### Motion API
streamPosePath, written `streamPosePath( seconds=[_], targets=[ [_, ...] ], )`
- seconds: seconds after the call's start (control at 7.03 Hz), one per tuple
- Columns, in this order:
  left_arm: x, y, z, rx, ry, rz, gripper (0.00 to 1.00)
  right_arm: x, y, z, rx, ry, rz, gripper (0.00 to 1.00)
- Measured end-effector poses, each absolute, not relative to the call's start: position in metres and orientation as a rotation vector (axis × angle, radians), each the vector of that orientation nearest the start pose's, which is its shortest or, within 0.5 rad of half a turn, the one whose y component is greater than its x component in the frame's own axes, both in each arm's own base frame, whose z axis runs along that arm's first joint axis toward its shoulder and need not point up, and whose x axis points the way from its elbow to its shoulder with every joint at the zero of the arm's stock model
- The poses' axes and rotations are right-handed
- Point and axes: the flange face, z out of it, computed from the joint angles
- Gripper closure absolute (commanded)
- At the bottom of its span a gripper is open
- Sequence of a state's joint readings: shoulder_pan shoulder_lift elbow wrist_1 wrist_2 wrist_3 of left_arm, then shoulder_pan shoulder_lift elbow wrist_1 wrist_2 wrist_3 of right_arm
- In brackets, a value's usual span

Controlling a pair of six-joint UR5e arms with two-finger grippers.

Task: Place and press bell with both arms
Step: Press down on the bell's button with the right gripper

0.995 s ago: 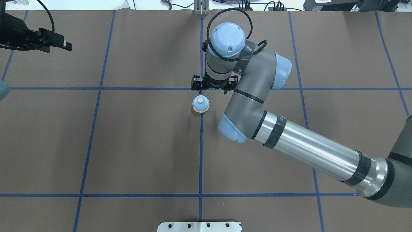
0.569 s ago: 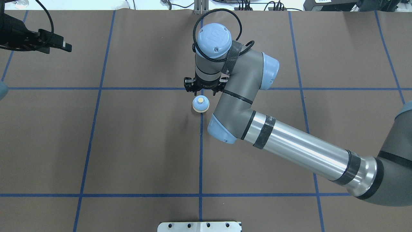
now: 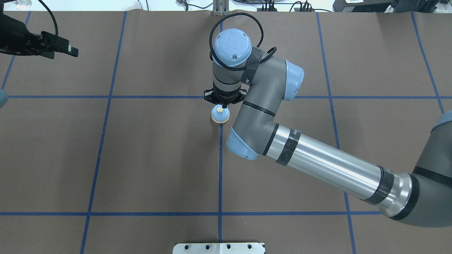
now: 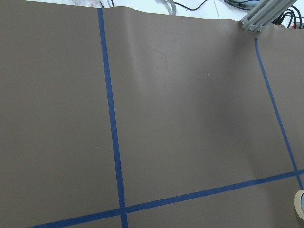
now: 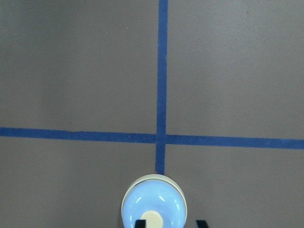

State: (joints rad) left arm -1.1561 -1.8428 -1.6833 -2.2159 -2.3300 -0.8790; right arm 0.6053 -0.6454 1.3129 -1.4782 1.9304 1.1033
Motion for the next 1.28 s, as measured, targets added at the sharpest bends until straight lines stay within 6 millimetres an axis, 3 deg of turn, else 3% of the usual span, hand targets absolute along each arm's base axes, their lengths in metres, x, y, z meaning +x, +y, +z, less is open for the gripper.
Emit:
streamPosePath(
  seconds=[1.28],
  targets=[
    [0.168, -0.565, 0.383, 0.352, 1.134, -0.029, 0.0, -0.606, -0.534, 0.165, 0.085, -0.806, -0.014, 1.0]
  ],
)
